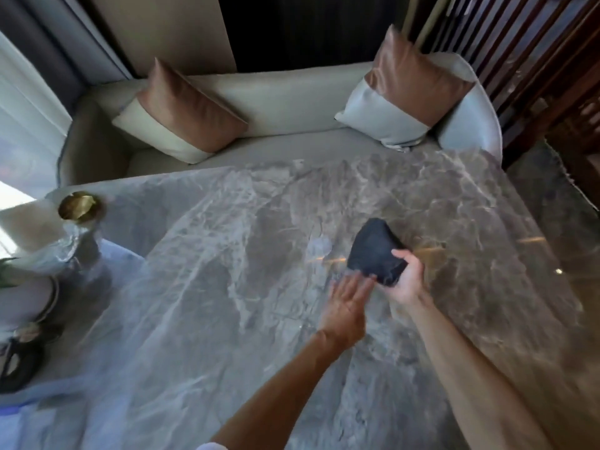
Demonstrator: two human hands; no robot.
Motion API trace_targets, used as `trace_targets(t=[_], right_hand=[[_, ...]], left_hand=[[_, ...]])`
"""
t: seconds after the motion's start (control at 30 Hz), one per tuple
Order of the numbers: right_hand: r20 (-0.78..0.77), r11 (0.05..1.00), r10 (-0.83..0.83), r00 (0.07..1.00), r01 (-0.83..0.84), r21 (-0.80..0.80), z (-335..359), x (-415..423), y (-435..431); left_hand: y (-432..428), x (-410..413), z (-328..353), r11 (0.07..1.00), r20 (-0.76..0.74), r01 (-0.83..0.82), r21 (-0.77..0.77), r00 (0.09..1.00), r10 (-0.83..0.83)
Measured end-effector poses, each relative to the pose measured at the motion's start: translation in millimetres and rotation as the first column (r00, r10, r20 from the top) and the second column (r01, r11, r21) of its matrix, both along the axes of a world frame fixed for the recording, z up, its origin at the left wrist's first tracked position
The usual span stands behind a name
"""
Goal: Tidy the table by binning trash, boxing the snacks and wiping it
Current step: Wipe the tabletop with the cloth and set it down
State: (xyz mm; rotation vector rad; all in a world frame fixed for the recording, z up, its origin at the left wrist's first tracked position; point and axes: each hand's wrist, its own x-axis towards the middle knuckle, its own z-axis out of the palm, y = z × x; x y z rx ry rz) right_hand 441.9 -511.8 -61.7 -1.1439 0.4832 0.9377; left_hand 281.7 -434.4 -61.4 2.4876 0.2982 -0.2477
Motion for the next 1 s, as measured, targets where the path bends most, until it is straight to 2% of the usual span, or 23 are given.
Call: trace_targets(t=[0.07,0.1,0.13,0.2,0.27,0.37,0.47,0.53,0.63,0.73,0.8,0.9,1.0], right_hand=[[0.032,0.996,-0.017,0.999,0.019,-0.083,-3.7,25.7,0.3],[0.062,0.989,-0.021,0.998,0.03,-0.145,-10.0,43.5,1.3],[0.128,0.962,-0.002,0.992,0.037,-0.27,-11.1,58.3,5.6],[0.248,0.881,0.169,0.954,-0.033,-0.473,0.0,71.2,22.0],[0.324,0.772,0.377,0.867,-0.101,-0.628,-9.2,71.8,43.0],[0.323,0.736,0.503,0.801,-0.201,-0.647,-55.0,57.5,80.2],[0.405,0.819,0.431,0.806,-0.161,-0.551,-77.7,32.2,109.3],[0.42,0.831,0.457,0.785,-0.208,-0.516,-89.4,15.5,125.8],[0.365,0.675,0.694,0.621,-0.385,-0.629,-108.2,-11.3,144.1],[0.323,0.504,0.844,0.429,-0.425,-0.752,-116.0,-38.7,147.0],[0.293,0.4,0.906,0.304,-0.397,-0.826,-112.6,-53.4,145.0],[0.202,0.2,0.979,0.018,-0.248,-0.948,-112.5,-71.5,146.8],[0.104,0.092,0.993,-0.063,-0.168,-0.982,-118.9,-82.1,150.8]], left_hand=[[32.1,-15.5,-19.3,0.966,0.035,-0.237,0.1,0.972,0.234],[51.1,-28.2,-34.2,0.935,-0.028,-0.338,0.111,0.939,0.343],[71.0,-42.4,-51.8,0.907,-0.05,-0.396,0.143,0.913,0.406],[109.5,-64.4,-76.4,0.863,-0.018,-0.483,0.149,0.871,0.49],[143.1,-76.3,-97.7,0.846,0.023,-0.493,0.202,0.866,0.499],[175.2,-89.1,-122.1,0.82,0.059,-0.542,0.186,0.839,0.542],[182.2,-100.6,-134.1,0.812,0.137,-0.567,0.14,0.823,0.551],[183.1,-102.7,-138.2,0.799,0.204,-0.6,0.048,0.789,0.58],[183.8,-103.0,-137.1,0.788,0.252,-0.614,-0.049,0.756,0.604],[183.6,-106.6,-137.2,0.798,0.259,-0.599,-0.064,0.762,0.593],[184.5,-107.1,-138.0,0.8,0.252,-0.597,-0.06,0.767,0.591],[184.4,-106.5,-138.0,0.803,0.25,-0.593,-0.054,0.771,0.586],[184.9,-106.8,-137.6,0.807,0.238,-0.588,-0.047,0.778,0.581]])
